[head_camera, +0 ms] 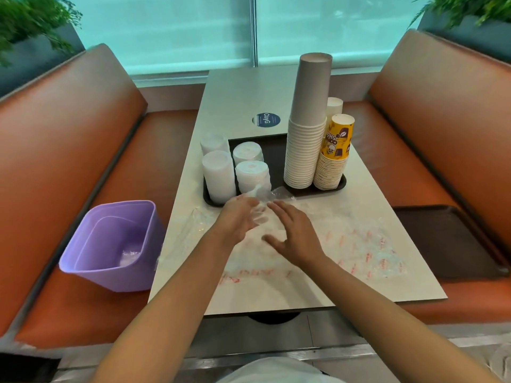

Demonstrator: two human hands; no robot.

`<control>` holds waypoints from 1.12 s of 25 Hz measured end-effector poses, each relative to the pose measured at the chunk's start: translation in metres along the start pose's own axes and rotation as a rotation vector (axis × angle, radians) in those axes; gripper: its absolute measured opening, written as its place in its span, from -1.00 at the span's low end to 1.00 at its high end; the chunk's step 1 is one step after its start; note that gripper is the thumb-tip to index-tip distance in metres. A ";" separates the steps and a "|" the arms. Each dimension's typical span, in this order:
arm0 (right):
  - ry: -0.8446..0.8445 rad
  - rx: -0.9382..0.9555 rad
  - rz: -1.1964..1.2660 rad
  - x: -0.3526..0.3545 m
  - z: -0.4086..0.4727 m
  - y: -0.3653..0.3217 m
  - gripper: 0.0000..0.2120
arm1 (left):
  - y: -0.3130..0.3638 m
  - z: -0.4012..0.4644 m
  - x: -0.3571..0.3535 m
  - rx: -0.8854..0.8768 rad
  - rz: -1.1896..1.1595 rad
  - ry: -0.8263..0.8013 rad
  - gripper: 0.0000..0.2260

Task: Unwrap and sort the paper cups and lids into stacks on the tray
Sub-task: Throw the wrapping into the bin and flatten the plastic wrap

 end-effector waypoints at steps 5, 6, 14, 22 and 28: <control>-0.130 -0.626 1.038 0.046 0.038 -0.012 -0.82 | 0.022 -0.011 0.017 -0.365 0.340 -0.055 -0.39; -0.223 -0.656 1.140 0.056 0.042 -0.013 -0.82 | 0.022 -0.006 0.023 -0.388 0.406 -0.107 -0.26; -0.386 -0.694 1.375 0.069 0.044 -0.004 -0.71 | 0.025 0.008 0.020 -0.227 0.286 -0.120 -0.94; -0.145 -0.731 1.149 0.057 0.046 0.007 -0.73 | 0.022 0.008 0.020 -0.064 0.302 -0.153 -0.77; 0.061 -0.490 1.118 0.058 0.049 0.010 -0.52 | 0.026 0.011 0.015 -0.107 0.122 -0.037 -0.75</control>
Point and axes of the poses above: each hand's wrist, its own z-axis towards the middle knuckle, its own x-axis out of the back of the hand, y = z × x, the point moved 1 cm from there along z, towards the middle knuckle, and after that the axes turned 1 degree about -z, right-handed, at the moved point
